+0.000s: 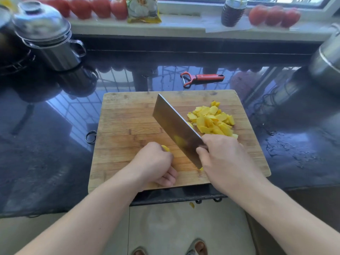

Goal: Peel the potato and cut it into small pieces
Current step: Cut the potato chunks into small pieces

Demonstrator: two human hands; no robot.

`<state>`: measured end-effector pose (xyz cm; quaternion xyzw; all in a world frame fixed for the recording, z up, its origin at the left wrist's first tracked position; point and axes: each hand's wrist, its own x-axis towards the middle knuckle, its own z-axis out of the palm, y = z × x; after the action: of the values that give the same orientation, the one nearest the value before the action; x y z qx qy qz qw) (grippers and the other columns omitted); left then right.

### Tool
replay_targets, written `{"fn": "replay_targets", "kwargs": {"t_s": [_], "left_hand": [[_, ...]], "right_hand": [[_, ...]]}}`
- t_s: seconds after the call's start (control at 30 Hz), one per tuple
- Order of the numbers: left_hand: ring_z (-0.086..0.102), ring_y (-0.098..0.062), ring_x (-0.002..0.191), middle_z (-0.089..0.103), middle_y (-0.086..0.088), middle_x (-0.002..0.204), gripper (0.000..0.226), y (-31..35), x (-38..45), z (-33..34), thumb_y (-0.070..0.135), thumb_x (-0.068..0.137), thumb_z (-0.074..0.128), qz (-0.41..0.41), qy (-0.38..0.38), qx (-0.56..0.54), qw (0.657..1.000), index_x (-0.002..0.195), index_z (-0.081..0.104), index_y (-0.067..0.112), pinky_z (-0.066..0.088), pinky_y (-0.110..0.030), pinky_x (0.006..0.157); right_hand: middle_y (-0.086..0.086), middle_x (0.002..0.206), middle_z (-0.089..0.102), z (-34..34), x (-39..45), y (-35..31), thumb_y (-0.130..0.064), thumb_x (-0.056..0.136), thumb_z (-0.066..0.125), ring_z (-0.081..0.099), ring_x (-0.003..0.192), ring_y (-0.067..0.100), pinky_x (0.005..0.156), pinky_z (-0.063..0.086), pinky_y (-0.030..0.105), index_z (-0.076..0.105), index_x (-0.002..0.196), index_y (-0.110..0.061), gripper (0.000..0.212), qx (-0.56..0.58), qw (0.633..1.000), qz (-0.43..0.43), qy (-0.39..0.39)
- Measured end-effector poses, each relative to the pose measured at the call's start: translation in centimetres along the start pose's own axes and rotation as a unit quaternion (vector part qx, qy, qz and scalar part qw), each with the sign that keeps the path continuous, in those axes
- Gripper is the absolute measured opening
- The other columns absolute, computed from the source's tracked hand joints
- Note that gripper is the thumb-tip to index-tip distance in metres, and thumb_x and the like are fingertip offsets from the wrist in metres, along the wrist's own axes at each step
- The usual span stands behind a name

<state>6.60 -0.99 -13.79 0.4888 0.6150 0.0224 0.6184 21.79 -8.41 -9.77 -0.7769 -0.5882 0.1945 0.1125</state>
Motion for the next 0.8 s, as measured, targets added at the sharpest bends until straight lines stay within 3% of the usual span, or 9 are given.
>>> {"fn": "replay_targets", "kwargs": {"t_s": [0.13, 0.27, 0.47, 0.67, 0.8], "left_hand": [[0.066, -0.026, 0.048, 0.073, -0.019, 0.066, 0.024, -0.3, -0.3, -0.3, 0.008, 0.106, 0.046, -0.015, -0.015, -0.084, 0.996, 0.102, 0.064, -0.008, 0.056, -0.031, 0.047], [0.062, -0.026, 0.045, 0.070, -0.018, 0.063, 0.024, -0.3, -0.2, -0.9, 0.010, 0.107, 0.043, -0.017, -0.002, -0.110, 0.994, 0.098, 0.061, -0.003, 0.054, -0.030, 0.045], [0.063, -0.026, 0.046, 0.069, -0.016, 0.061, 0.023, -0.1, 0.4, -0.8, 0.010, 0.106, 0.046, -0.009, 0.008, -0.114, 0.993, 0.094, 0.061, -0.002, 0.053, -0.030, 0.044], [0.064, -0.027, 0.046, 0.069, -0.017, 0.062, 0.027, 0.1, 0.7, -0.7, 0.008, 0.107, 0.042, -0.018, 0.002, -0.117, 0.993, 0.097, 0.062, -0.006, 0.054, -0.031, 0.044], [0.067, -0.028, 0.049, 0.072, -0.019, 0.066, 0.029, 0.1, 0.6, -0.9, 0.015, 0.106, 0.046, -0.019, -0.008, -0.120, 0.993, 0.100, 0.063, -0.007, 0.058, -0.033, 0.049]], "right_hand": [[-0.007, 0.071, 0.043, 0.5, -1.2, -0.4, -0.034, 0.100, 0.047, 0.045, 0.070, 0.028, 0.060, 0.040, 0.037, 0.032, 0.069, -0.024, 0.036, -0.019, 1.000, -0.018, -0.008], [-0.003, 0.079, 0.047, 0.4, -1.7, -1.3, -0.032, 0.101, 0.043, 0.048, 0.073, 0.028, 0.063, 0.046, 0.043, 0.034, 0.074, -0.023, 0.030, -0.044, 0.998, -0.046, -0.010], [-0.004, 0.086, 0.048, 0.2, -1.6, -2.1, -0.027, 0.101, 0.044, 0.053, 0.080, 0.030, 0.063, 0.041, 0.039, 0.040, 0.082, -0.023, 0.019, -0.056, 0.997, -0.041, -0.034], [-0.004, 0.085, 0.042, 0.6, -1.3, -3.0, -0.027, 0.100, 0.045, 0.042, 0.076, 0.028, 0.061, 0.029, 0.036, 0.033, 0.078, -0.024, 0.025, -0.052, 0.996, -0.019, -0.063], [-0.004, 0.084, 0.042, 1.4, -0.8, -3.1, -0.026, 0.100, 0.044, 0.045, 0.077, 0.028, 0.063, 0.032, 0.036, 0.032, 0.076, -0.024, 0.027, -0.037, 0.998, -0.023, -0.052]]}}
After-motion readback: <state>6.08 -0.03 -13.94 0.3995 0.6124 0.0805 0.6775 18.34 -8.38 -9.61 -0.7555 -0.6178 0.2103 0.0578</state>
